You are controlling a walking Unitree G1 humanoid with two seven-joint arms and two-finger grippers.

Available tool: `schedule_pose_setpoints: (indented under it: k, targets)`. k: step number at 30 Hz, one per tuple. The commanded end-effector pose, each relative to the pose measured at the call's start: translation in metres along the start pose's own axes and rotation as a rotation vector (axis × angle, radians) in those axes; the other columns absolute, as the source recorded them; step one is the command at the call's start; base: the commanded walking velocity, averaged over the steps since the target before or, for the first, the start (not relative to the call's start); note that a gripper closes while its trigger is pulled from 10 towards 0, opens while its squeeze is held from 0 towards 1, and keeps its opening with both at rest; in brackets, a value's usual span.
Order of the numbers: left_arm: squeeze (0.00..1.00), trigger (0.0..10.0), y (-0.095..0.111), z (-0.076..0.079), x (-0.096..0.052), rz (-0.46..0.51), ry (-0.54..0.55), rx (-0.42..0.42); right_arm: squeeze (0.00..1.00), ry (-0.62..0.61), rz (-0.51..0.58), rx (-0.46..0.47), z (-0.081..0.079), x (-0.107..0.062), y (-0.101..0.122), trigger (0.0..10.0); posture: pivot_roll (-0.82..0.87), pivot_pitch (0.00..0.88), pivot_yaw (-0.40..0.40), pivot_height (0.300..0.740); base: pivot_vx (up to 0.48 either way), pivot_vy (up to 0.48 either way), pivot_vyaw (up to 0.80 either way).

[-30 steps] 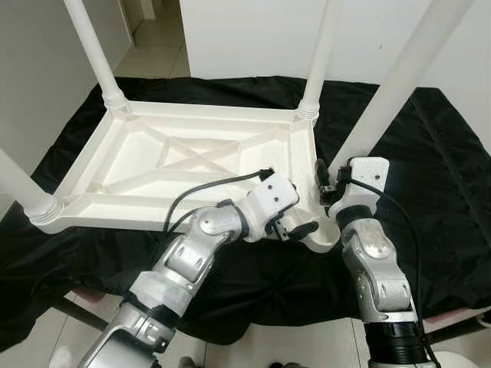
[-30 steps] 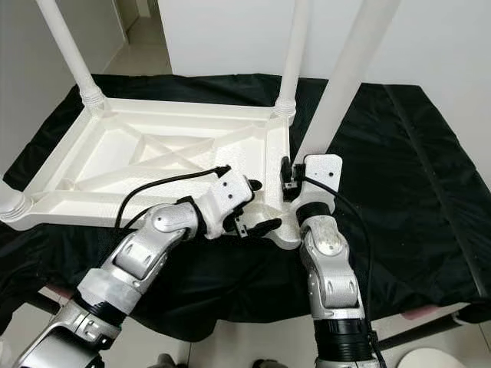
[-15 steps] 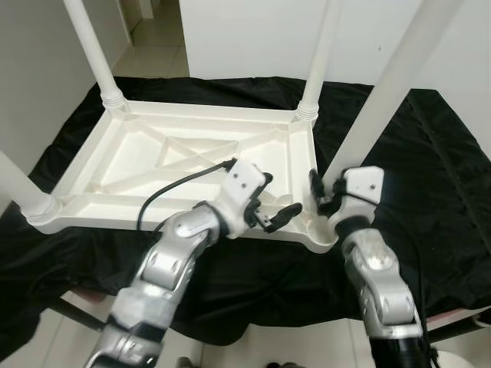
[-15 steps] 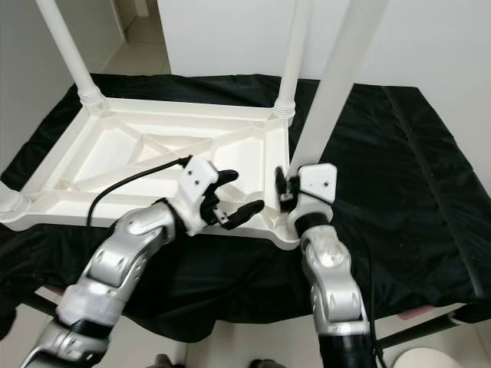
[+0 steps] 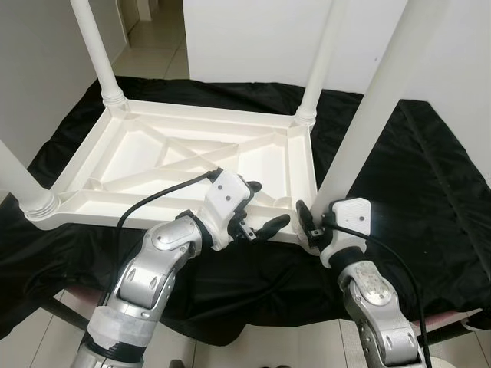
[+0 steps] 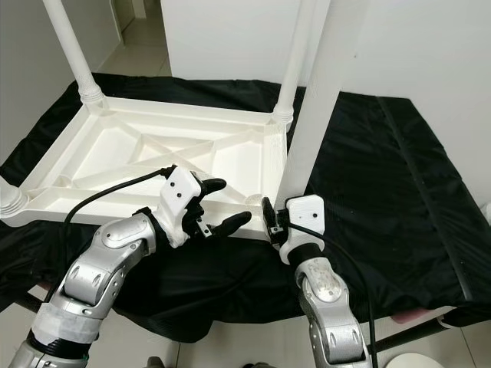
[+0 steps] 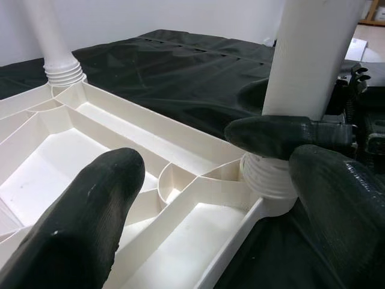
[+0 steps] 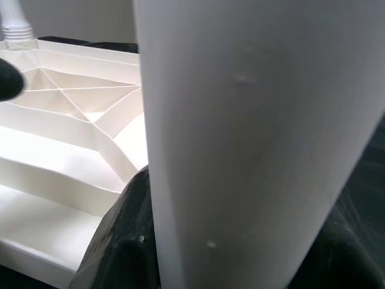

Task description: Building children table

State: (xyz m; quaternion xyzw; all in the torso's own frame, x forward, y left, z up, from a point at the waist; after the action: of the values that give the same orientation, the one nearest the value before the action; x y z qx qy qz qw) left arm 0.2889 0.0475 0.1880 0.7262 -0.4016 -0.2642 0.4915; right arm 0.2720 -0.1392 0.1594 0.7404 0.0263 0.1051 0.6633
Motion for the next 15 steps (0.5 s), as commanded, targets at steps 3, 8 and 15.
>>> schedule_pose_setpoints:
  k: [3, 8, 15]
  targets:
    - [0.00, 10.0, -0.001, 0.000, -0.002, -0.004, -0.004, -0.008, 0.00, -0.047, -0.076, 0.023, 0.010, -0.006, -0.016, 10.0, -0.04, 0.068, -0.031, 0.740, 0.000, 0.000, 0.00]
    - [0.00, 10.0, -0.002, 0.006, -0.003, -0.014, -0.021, -0.005, 0.00, -0.090, -0.099, 0.039, 0.022, -0.006, -0.024, 10.0, -0.04, 0.076, -0.021, 0.740, 0.000, 0.000, 0.00]
    - [0.00, 10.0, -0.003, 0.009, -0.005, -0.026, -0.048, -0.020, 0.00, -0.005, -0.121, -0.036, 0.017, -0.001, -0.031, 10.0, -0.04, 0.081, -0.017, 0.740, 0.000, 0.000, 0.00]
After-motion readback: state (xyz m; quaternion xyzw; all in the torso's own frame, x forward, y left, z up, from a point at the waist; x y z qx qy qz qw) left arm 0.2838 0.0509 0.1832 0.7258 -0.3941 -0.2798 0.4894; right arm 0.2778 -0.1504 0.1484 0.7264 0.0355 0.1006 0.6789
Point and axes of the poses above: a point about 5 cm out from each wrist's last joint towards the gripper, its own x axis pointing out of the wrist towards the gripper, its own y axis along the axis of the wrist's last joint, z = x × y, the point moved 2 cm from there along x, pointing out of the wrist towards the gripper, and after that the axes turned 11 degrees about x, right-handed, at the moved point
